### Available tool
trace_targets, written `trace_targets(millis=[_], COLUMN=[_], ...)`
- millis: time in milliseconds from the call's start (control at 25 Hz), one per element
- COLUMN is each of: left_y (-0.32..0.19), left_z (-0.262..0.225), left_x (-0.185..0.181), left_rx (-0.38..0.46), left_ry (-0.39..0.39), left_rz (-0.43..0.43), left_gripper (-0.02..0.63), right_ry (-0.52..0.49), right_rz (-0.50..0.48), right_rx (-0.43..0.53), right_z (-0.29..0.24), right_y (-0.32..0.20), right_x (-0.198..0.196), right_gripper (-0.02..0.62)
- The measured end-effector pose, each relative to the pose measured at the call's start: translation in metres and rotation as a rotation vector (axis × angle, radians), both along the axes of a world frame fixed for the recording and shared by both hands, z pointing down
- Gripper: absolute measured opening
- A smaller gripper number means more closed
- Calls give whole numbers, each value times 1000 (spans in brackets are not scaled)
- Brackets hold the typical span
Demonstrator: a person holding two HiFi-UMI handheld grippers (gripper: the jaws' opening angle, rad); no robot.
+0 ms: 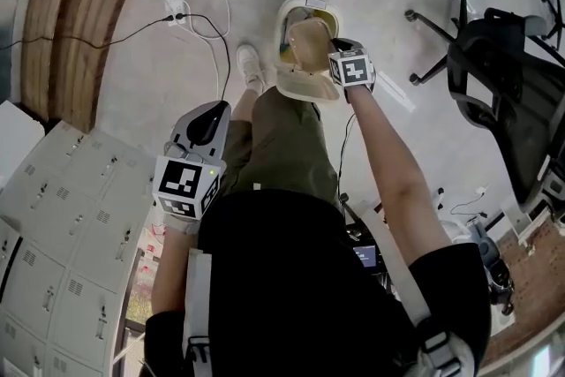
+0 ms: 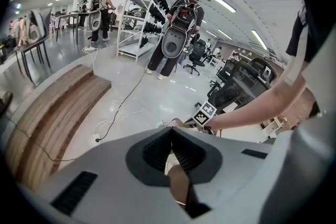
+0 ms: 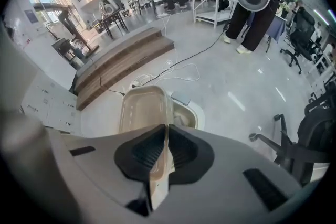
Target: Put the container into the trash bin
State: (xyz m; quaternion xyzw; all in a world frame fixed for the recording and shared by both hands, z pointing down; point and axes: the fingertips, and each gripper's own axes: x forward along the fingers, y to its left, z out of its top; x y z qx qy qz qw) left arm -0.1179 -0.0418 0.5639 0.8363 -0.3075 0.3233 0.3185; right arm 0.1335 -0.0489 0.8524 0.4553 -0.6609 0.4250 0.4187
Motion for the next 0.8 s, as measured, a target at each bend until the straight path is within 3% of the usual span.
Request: trace_targets(millis=[360, 800], left_y=[16, 35], left_z=[18, 37], left_x=[-8, -21], left_rx=[-35, -72], left_ry=[-22, -45], left_rz=[-87, -121], left_gripper=[9, 9], right_ry=[65, 141], right_rz=[-59, -80], right_rx=[-73, -96], right_z=[47, 89], right_y=[4, -6], right_x=[1, 4], right_gripper=[32, 32])
